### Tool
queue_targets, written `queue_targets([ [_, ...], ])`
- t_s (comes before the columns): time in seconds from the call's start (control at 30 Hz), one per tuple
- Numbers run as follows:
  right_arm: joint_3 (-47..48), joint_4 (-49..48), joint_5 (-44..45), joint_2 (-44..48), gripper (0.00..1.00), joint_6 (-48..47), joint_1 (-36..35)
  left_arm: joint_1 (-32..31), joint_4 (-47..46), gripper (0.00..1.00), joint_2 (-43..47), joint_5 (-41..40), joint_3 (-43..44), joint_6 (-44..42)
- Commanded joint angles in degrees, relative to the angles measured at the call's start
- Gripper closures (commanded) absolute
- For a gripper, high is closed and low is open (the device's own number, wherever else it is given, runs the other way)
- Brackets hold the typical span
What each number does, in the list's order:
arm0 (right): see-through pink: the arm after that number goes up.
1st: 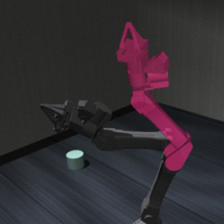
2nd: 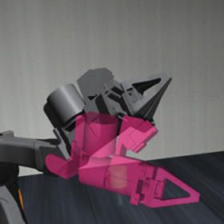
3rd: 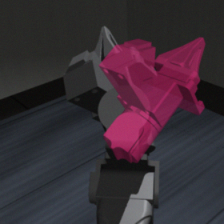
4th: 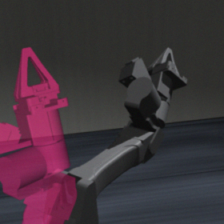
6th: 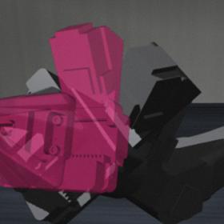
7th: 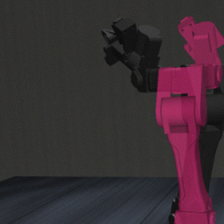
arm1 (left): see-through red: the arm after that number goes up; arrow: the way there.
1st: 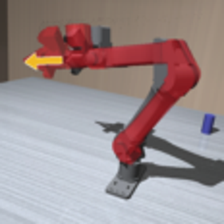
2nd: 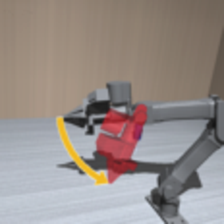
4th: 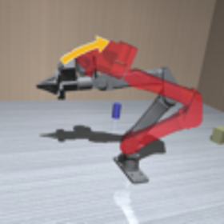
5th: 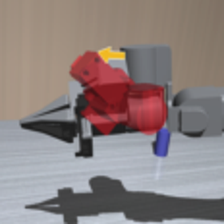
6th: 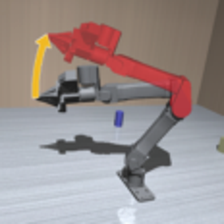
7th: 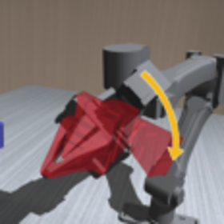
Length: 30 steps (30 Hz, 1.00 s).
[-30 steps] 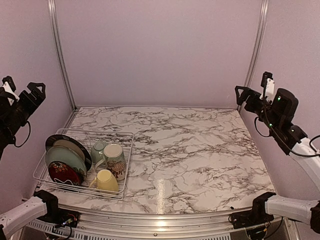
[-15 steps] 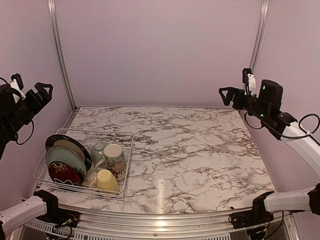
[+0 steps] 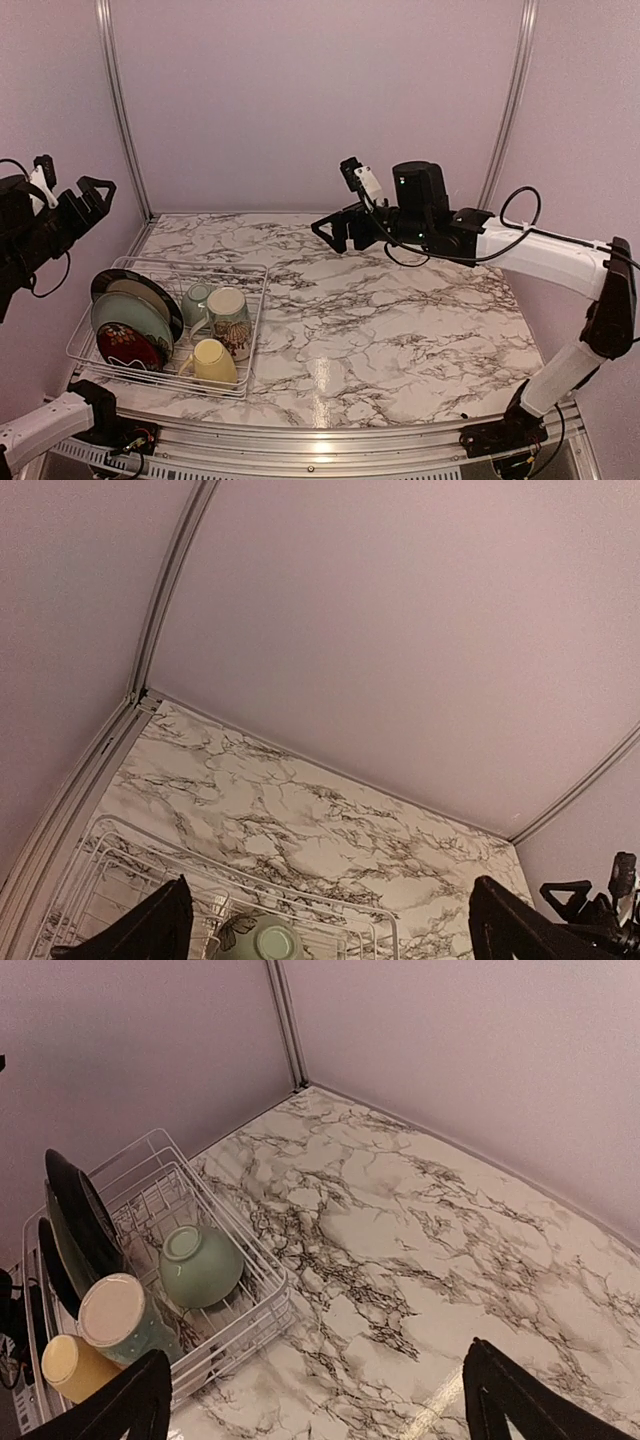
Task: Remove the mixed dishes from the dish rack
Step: Grab the plate from the dish rack.
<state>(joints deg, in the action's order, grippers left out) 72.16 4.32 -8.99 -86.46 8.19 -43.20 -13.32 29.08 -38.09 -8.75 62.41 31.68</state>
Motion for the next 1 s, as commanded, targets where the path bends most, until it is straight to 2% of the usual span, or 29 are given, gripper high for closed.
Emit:
queue_targets([
  [0.0, 6.1, -1.2, 0.1, -6.2, 0.02, -2.4, -6.6, 0.3, 4.8, 0.01, -2.4, 5.5, 0.8, -1.7],
  [0.17, 12.9, -2.7, -0.9, -14.2, 0.05, -4.4, -12.1, 0.3, 8.5, 0.01, -3.3, 6.7, 0.3, -3.0],
  [0.3, 19.0, -2.3, 0.1, -19.6, 0.06, -5.7, -15.1, 0.3, 16.5, 0.04, -5.2, 1.9, 2.5, -2.7],
  [0.5, 24.3, -0.7, 1.6, -24.8, 0.08, -6.4, -16.0, 0.3, 27.5, 0.07, -5.6, -2.0, 5.5, 2.4],
  [0.7, 24.7, -2.1, 1.9, -26.6, 0.08, -9.3, -16.0, 0.3, 30.5, 0.08, -4.6, -2.1, 4.5, 7.5],
  [0.97, 32.8, -2.3, 2.3, -32.8, 0.18, -12.5, -18.4, 0.3, 29.9, 0.08, -3.7, -7.0, 4.0, 8.4],
])
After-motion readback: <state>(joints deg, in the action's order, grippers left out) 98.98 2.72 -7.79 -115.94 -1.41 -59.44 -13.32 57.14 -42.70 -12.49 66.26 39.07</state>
